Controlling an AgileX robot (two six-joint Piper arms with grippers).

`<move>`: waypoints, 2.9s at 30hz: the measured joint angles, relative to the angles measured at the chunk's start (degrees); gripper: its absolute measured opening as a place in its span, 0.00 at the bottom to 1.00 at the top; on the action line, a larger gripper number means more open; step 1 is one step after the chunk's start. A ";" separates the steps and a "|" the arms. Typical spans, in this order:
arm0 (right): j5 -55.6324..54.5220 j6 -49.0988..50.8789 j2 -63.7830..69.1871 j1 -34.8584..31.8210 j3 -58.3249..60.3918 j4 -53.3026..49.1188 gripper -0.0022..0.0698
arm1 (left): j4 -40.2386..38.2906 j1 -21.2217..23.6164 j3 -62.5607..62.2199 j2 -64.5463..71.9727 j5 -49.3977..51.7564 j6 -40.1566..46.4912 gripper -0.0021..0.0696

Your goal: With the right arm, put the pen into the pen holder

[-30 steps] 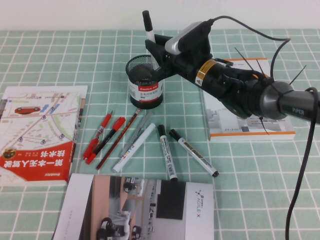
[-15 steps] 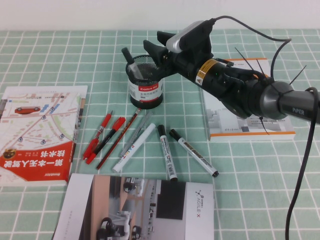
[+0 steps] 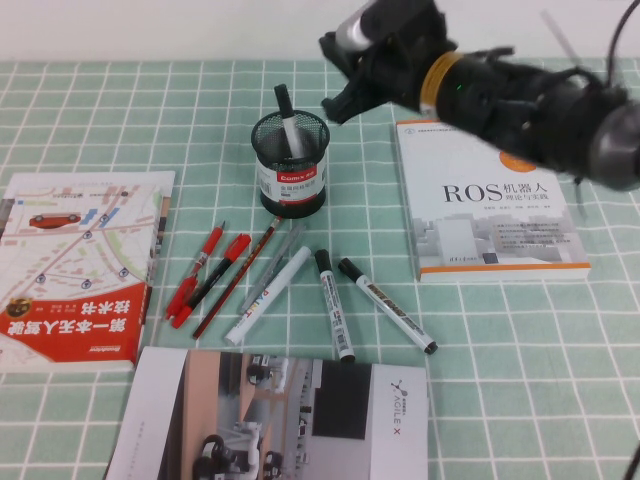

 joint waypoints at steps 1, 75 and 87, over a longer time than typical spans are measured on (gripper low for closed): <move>1.59 2.98 -0.99 -0.10 0.00 -3.76 0.01 | 0.00 0.00 0.00 0.00 0.00 0.00 0.02; 25.40 20.18 -105.13 -11.71 82.38 -2.50 0.00 | 0.00 0.00 0.00 0.00 0.00 0.00 0.02; 35.93 -29.92 -114.29 -22.39 88.96 47.67 0.00 | 0.00 0.00 0.00 0.00 0.00 0.00 0.02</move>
